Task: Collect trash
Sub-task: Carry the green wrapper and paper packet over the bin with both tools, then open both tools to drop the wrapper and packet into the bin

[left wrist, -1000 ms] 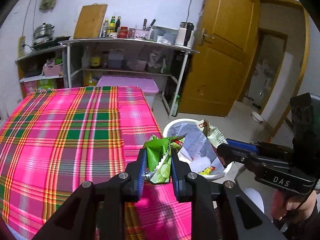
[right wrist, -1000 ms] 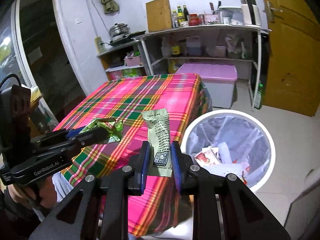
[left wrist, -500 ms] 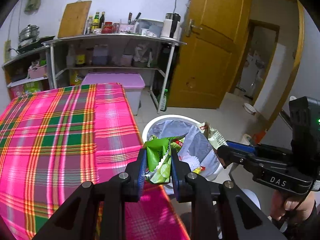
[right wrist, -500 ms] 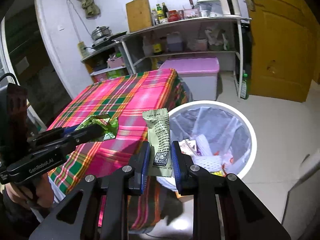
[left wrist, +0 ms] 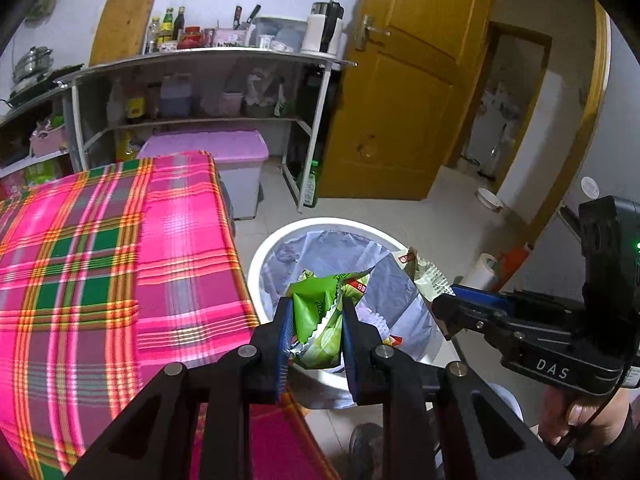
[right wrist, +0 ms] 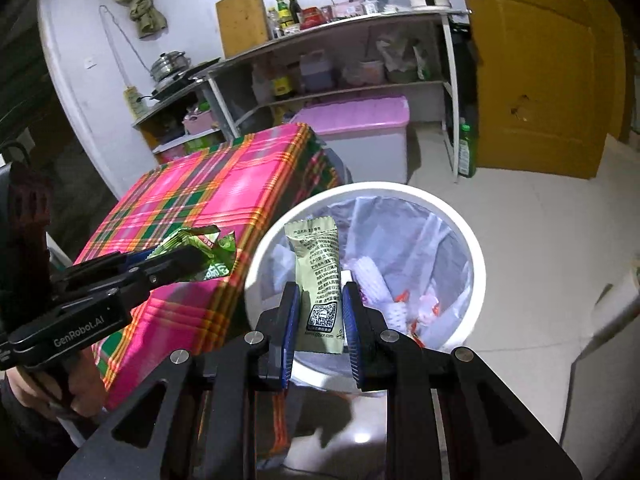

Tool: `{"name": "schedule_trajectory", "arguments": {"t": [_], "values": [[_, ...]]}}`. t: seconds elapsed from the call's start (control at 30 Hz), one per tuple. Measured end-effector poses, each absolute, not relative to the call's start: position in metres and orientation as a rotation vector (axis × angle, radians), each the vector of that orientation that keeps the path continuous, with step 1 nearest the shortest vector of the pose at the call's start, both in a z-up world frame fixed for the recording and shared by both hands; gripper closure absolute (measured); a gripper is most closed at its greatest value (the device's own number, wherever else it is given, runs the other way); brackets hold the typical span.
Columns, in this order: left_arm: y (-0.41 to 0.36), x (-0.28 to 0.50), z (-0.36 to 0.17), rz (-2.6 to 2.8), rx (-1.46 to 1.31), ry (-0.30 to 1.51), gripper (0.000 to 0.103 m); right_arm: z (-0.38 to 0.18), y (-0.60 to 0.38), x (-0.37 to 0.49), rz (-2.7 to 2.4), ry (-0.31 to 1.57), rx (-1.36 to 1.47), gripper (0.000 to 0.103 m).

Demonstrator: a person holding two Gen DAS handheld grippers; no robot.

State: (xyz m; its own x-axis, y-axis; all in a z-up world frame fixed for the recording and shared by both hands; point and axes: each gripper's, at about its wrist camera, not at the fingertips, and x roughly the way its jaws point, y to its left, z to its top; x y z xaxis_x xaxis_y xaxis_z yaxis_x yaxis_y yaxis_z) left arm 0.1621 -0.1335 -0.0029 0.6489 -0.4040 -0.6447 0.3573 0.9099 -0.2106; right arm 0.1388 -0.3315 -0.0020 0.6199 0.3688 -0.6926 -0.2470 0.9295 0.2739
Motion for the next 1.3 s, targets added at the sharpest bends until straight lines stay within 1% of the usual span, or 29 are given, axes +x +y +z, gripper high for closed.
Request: {"name": "schedule_trajectory", "arguments": {"t": [0.27,0.63,0.87,0.93,1.0,1.1,1.2,1.3], "values": [[-0.150,0.192,-0.025,-0.457,-0.070,0.818,0.080,-0.020,-0.341,0.158,0.335,0.877,0.171,0.080],[-0.160,0.219,-0.048,-0.465,-0.073,0.882,0.080,-0.044,-0.346,0.180,0.296,0.941,0.192,0.075],[-0.158,0.227,-0.054,-0.460,-0.092,0.908,0.077,-0.043,-0.344,0.178,0.287,0.934,0.177,0.072],[-0.158,0.228,-0.054,-0.464,-0.095,0.907,0.075,-0.041,-0.344,0.178,0.284,0.931,0.176,0.068],[-0.158,0.227,-0.053,-0.467,-0.095,0.903,0.074,-0.040,-0.345,0.176,0.283,0.926,0.179,0.066],[-0.158,0.225,-0.051,-0.468,-0.094,0.894,0.073,-0.037,-0.345,0.174,0.279,0.919,0.180,0.066],[-0.157,0.222,-0.047,-0.468,-0.095,0.884,0.069,-0.031,-0.345,0.168,0.277,0.909,0.179,0.066],[-0.156,0.216,-0.041,-0.473,-0.096,0.868,0.069,-0.024,-0.344,0.161,0.277,0.895,0.172,0.066]]}}
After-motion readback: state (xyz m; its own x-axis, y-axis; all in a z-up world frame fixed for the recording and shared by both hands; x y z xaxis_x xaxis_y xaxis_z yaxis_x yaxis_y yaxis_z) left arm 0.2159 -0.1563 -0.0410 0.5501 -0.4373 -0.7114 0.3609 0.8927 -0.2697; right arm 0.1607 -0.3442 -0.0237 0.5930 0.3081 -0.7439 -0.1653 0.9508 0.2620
